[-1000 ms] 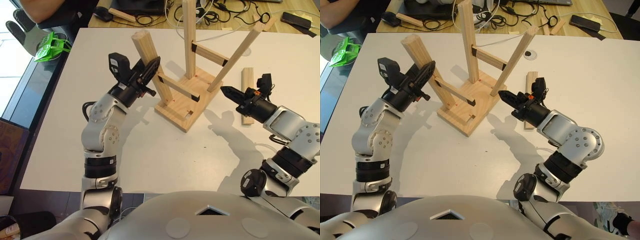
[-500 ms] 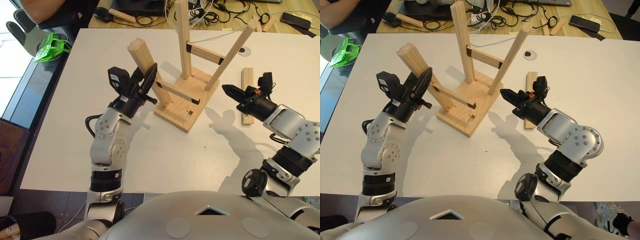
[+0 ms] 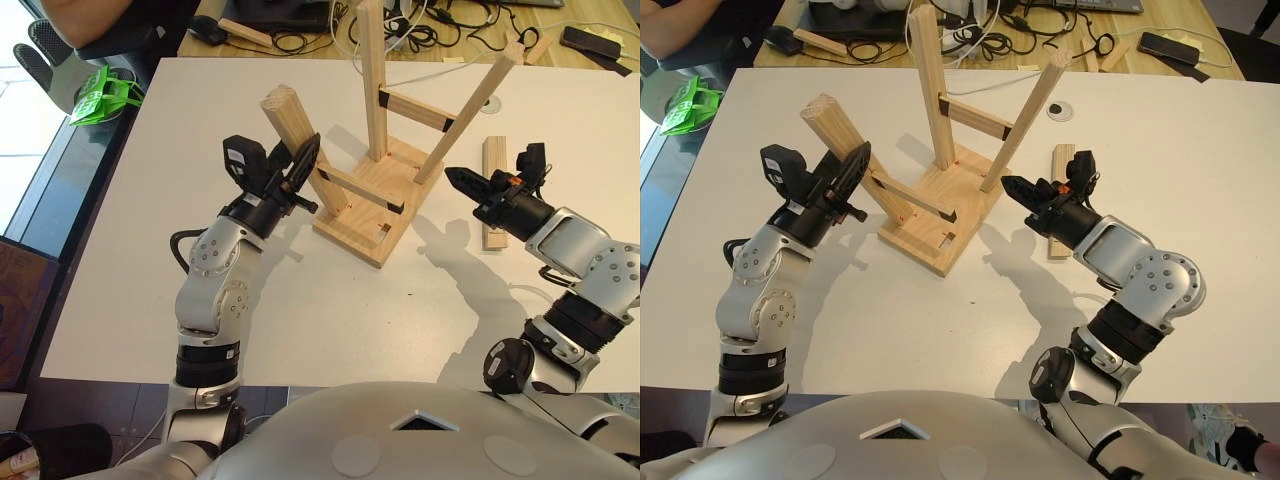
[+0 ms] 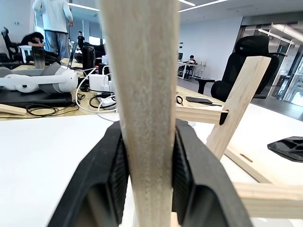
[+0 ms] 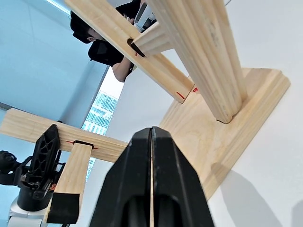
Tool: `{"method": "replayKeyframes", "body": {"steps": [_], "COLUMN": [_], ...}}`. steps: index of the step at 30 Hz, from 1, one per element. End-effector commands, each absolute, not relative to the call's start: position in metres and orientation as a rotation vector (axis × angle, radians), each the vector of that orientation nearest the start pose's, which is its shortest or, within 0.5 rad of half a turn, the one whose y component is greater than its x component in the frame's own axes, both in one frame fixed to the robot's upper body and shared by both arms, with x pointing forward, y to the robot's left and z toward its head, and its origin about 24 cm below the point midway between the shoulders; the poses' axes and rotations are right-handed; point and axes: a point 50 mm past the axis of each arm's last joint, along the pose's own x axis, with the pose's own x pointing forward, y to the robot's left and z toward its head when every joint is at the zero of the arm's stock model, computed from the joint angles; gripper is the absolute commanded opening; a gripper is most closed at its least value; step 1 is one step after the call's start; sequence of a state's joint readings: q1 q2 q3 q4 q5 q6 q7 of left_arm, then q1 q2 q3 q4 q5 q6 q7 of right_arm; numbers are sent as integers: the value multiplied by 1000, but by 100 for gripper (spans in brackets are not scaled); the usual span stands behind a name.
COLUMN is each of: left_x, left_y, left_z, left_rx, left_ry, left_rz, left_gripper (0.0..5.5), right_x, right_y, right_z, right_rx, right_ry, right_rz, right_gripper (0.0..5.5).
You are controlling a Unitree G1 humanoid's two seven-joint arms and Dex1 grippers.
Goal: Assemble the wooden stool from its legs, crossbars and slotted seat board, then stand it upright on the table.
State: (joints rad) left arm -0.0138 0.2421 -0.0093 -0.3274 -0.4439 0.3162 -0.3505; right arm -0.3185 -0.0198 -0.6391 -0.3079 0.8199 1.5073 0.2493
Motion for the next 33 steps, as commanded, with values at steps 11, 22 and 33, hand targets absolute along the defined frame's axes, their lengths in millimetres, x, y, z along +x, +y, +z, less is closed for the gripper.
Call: {"method": "replayKeyframes", "body": {"steps": [11,22,33], "left_x": [242,247,253], "left_y": [154,149,135], "left_z": [71,95,155], "left_rx": [-95,-150,-165], "left_ry": [190,27,-251], "left_rz": [-492,-505,-463], "left_gripper": [103,103,281], "right_x": [249,247,245], "right_y": [-175,-174,-174], "right_z": [100,99,95], "right_rx": [814,800,800], "right_ry": [533,532,540], "right_rz": [537,541,553], "right_gripper": [0,0,0]}}
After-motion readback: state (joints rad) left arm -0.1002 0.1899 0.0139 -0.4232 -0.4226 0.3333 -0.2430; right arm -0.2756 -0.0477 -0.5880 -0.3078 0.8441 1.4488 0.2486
